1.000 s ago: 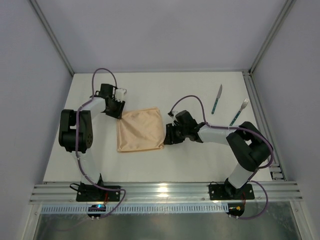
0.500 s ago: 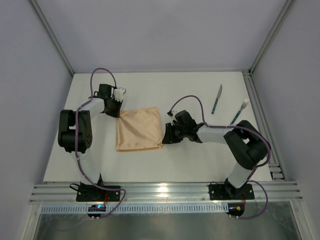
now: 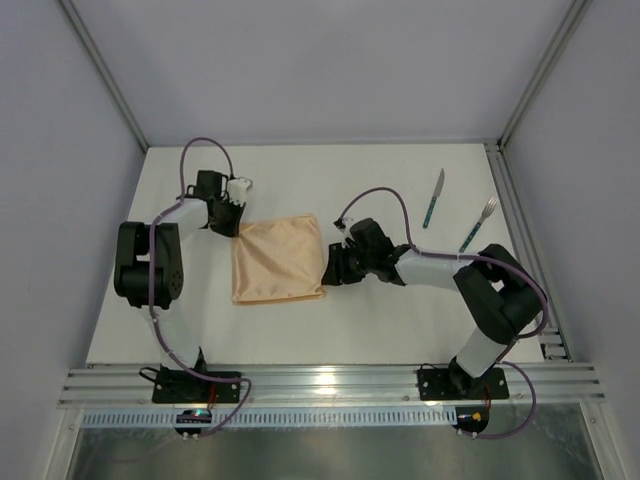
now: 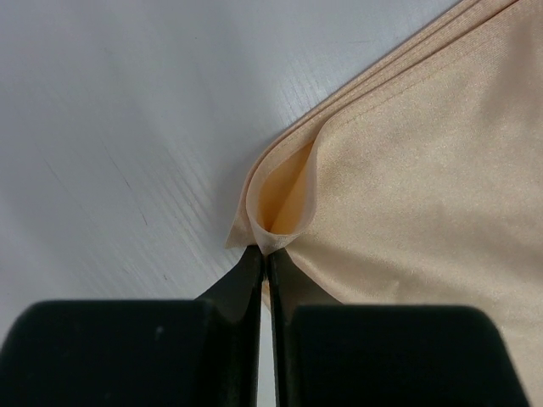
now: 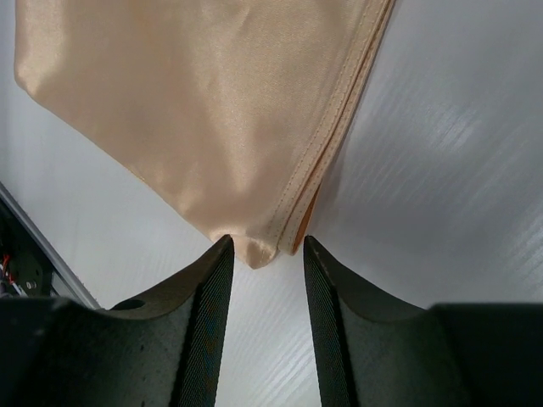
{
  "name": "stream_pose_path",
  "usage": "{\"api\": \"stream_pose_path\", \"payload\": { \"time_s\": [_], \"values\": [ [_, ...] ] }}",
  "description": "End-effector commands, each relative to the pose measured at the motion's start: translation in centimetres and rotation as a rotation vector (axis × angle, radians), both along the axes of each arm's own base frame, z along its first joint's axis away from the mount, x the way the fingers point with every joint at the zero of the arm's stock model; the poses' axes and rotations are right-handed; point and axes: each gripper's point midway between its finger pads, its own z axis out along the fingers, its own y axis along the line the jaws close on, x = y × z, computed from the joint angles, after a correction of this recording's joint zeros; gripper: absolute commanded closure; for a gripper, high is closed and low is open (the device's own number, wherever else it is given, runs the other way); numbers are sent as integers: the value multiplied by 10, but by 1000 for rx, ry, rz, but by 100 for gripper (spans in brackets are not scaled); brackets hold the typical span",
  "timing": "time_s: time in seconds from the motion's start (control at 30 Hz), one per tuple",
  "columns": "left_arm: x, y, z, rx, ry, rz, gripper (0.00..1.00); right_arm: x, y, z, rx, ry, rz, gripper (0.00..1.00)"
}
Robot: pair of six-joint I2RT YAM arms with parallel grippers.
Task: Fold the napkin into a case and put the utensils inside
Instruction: Smooth out the lower triangle-folded napkin at the center of the board.
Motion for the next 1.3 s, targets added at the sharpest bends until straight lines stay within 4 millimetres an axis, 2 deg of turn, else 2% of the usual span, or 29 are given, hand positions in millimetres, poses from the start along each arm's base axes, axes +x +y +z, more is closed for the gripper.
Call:
{"api": "stream_pose_path", "payload": {
  "time_s": [0.0, 0.1, 0.2, 0.23, 0.33, 0.43, 0.7, 0.73, 0.77, 0.83, 0.87, 0.97, 1.17, 1.27],
  "values": [
    [-4, 2, 7, -1, -14, -17, 99, 8, 17, 1, 19, -23, 11, 57],
    [-5, 3, 9, -10, -10, -14, 100, 4, 15, -12, 8, 7, 7, 57],
    [-7, 5, 10, -18, -7, -9, 100, -2, 10, -18, -5, 16, 8, 75],
    [-8, 5, 10, -25, -5, -10, 100, -5, 8, -18, -9, 19, 9, 85],
    [-11, 8, 13, -27, -2, -12, 100, -9, 3, -20, -19, 18, 14, 96],
    [-20, 7, 16, -35, 3, -29, 100, -13, 0, -17, -25, 12, 27, 96],
    [-60, 2, 22, -55, 50, -88, 100, -23, -10, -8, -56, -7, 83, 96],
    [-64, 3, 21, -51, 59, -90, 98, -29, -11, -10, -64, 15, 97, 96],
    [-65, 4, 22, -46, 59, -96, 89, -32, -11, -11, -66, 23, 104, 96],
    [-66, 3, 23, -46, 58, -104, 83, -37, -8, -10, -56, 28, 119, 96],
    [-68, 3, 23, -46, 60, -107, 77, -38, -7, -9, -50, 31, 122, 96],
    [-69, 4, 34, -41, 34, -115, 63, -40, -8, -7, -37, 29, 115, 96],
    [-74, 9, 71, 0, -77, -131, 54, -38, -2, -6, -12, 23, 127, 93],
    [-80, 9, 92, 1, -137, -143, 53, -40, 0, -6, -2, 30, 131, 93]
  ]
}}
